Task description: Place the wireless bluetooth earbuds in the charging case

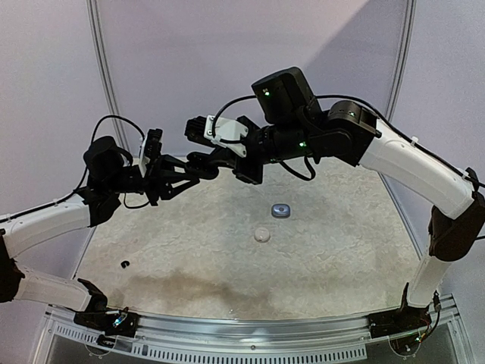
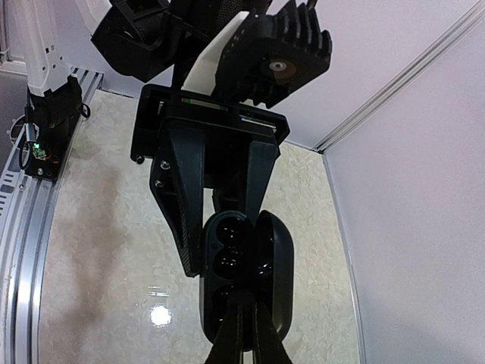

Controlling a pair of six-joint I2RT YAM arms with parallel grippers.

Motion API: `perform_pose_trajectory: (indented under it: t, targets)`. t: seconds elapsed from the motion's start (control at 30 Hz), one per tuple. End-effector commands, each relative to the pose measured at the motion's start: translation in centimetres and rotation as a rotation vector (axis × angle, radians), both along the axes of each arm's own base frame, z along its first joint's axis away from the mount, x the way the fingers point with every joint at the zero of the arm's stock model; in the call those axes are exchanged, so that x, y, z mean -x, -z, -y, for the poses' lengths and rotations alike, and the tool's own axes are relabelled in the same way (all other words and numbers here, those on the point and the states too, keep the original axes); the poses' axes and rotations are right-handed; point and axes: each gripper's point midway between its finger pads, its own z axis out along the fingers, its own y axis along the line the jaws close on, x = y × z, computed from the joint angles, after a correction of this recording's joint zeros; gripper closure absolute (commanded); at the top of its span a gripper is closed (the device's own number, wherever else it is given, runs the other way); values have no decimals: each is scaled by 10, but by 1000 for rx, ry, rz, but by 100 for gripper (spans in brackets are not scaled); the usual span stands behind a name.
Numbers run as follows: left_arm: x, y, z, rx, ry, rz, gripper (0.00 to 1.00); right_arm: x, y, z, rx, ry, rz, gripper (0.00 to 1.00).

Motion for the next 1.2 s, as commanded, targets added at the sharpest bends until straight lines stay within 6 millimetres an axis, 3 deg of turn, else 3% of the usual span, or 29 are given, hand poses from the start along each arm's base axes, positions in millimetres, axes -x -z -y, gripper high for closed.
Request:
perform_pose_trajectory:
  t: [0.0,0.23,0.47,0.77,1.17]
  targets:
    - [4,-16,0,34,9,59,100,-8,20,1,54,21,-18,100]
    - [0,-19,-1,54,-23,56,100,-1,24,2,66,-6,-39,99]
    - [3,-21,-1,61,-14,67,100,-3,31,2,78,2,-42,88]
    - [7,-22,-2,65,2,78,100,-14,32,1,75,37,-27,89]
    - [13,-24,-1,69,27,99,100,-9,38,1,109,-62,-64,87]
